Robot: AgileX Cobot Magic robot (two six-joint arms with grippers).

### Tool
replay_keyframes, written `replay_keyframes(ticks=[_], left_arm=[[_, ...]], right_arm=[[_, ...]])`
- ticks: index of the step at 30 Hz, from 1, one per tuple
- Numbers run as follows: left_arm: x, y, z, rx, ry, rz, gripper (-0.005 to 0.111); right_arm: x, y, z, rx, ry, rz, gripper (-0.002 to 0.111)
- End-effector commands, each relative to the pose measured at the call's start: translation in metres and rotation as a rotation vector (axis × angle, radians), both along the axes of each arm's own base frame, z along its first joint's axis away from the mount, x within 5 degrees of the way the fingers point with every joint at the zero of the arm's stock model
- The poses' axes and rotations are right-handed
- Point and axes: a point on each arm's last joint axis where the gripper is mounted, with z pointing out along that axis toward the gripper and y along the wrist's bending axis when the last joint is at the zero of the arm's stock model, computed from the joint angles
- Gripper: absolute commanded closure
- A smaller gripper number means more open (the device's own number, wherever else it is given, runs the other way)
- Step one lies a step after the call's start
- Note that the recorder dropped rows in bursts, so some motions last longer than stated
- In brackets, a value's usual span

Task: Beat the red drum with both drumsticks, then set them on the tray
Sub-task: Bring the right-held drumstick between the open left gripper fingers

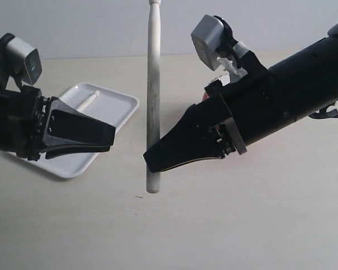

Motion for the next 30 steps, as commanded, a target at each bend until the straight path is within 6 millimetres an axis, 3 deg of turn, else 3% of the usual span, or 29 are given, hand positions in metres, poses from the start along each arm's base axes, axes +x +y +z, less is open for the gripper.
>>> replay_keyframes(ticks=[1, 7, 12, 14, 30], left_arm=[[-0.021, 0.002, 0.007, -0.035, -0.017, 0.012, 0.064], [-0.03, 0.004, 0.021, -0.091, -0.063, 0.049, 0.057], [-0.03, 0.004, 0.021, -0.089, -0.044, 0.052, 0.057], [-0.031, 0.004, 0.02, -0.076, -0.04, 0.043, 0.057], [-0.032, 0.004, 0.025, -0.099, -0.027, 0.064, 0.057]], right_arm=[[0.005, 0.002, -0.007, 0.021, 0.009, 0.002, 0.108], [0.007, 0.007, -0.01, 0.048, 0.051, -0.021, 0.108], [-0.014, 0.03, -0.009, 0.064, 0.056, 0.074, 0.108], [-0.013, 0.033, -0.005, 0.103, 0.057, 0.055, 0.108], [-0.016, 0.038, -0.003, 0.125, 0.07, 0.055, 0.108]])
